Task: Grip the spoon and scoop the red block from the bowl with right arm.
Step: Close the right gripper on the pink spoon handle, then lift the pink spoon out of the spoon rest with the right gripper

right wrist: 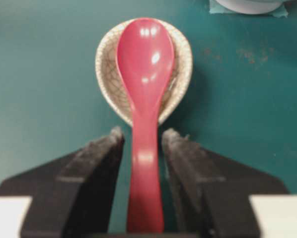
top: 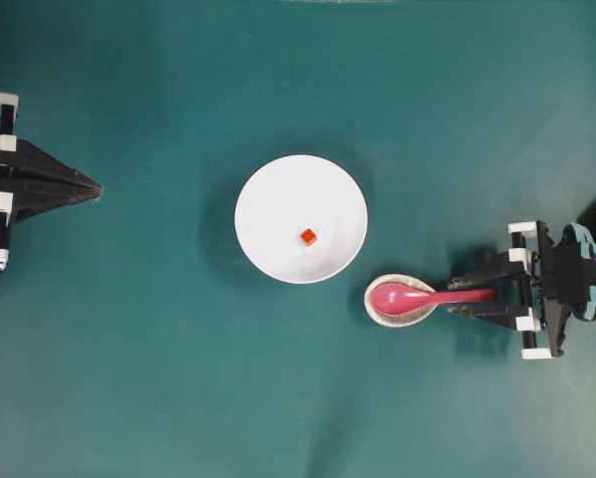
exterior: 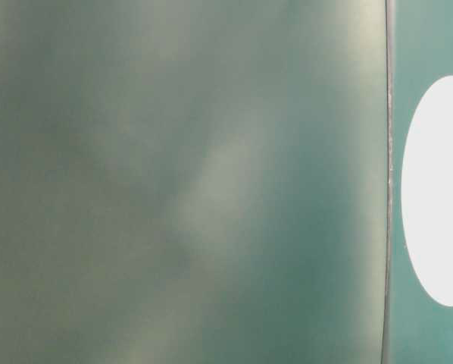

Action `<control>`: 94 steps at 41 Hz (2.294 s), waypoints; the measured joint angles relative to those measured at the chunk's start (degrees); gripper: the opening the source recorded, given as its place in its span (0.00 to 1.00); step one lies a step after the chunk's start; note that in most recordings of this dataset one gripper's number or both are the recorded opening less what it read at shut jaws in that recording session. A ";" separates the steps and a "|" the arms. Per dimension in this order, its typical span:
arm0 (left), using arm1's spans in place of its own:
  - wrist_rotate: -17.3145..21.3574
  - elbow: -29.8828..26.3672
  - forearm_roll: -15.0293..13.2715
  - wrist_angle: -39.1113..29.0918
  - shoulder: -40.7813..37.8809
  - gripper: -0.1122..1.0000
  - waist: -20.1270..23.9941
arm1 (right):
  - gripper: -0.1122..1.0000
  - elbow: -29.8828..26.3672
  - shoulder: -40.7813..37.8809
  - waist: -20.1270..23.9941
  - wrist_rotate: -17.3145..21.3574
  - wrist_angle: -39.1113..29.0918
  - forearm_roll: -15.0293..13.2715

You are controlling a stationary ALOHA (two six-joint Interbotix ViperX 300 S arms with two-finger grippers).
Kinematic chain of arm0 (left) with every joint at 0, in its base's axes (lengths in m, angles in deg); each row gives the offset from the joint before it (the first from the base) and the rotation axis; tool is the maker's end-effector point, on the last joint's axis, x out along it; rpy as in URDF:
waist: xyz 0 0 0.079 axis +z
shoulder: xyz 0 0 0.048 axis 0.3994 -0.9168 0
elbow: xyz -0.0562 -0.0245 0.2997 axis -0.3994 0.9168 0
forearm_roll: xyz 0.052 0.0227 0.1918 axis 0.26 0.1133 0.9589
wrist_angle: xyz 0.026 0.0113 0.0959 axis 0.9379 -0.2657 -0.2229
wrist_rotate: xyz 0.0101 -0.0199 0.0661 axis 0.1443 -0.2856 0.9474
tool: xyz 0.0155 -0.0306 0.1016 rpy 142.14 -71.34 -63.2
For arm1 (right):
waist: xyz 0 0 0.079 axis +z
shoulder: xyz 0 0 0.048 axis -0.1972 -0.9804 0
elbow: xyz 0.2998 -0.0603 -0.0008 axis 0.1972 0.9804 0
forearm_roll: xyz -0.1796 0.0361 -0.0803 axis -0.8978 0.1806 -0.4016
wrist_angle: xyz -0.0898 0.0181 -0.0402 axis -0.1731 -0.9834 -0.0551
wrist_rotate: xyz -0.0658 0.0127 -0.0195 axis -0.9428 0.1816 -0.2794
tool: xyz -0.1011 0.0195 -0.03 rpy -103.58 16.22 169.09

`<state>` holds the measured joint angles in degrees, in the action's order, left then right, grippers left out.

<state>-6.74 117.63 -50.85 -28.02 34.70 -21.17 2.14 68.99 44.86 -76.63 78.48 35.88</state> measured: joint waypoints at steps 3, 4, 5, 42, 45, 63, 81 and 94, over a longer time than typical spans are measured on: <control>0.00 0.00 0.00 -0.09 0.09 0.10 0.00 | 0.46 -0.09 0.00 0.00 0.00 0.00 0.00; 0.00 0.00 0.00 -0.09 0.00 0.10 0.00 | 0.45 -0.09 -0.09 0.00 0.00 0.00 0.00; 0.00 0.00 0.00 -0.09 0.00 0.10 0.09 | 0.44 -0.09 0.00 0.00 0.09 0.00 0.09; 0.00 0.00 0.00 -0.18 0.00 0.10 0.79 | 0.32 -0.18 2.81 -0.09 0.09 -1.76 0.62; 0.00 0.00 0.00 -0.09 0.09 0.10 0.88 | 0.32 -0.09 4.48 -0.09 0.00 -2.20 0.62; 0.00 0.00 0.00 -0.09 0.09 0.10 1.05 | 0.32 0.35 14.68 -1.49 -0.09 -8.70 0.70; 0.00 0.00 -0.09 -0.79 0.00 0.10 1.23 | 0.32 -0.79 26.28 -7.47 -8.70 -18.98 0.70; 0.00 0.00 -0.09 -1.32 0.00 0.10 1.23 | 0.32 -5.10 38.14 -15.21 -17.31 -34.54 0.88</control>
<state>-6.74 117.63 -50.94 -29.34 34.70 -19.94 -2.95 107.14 29.65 -93.95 43.94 36.76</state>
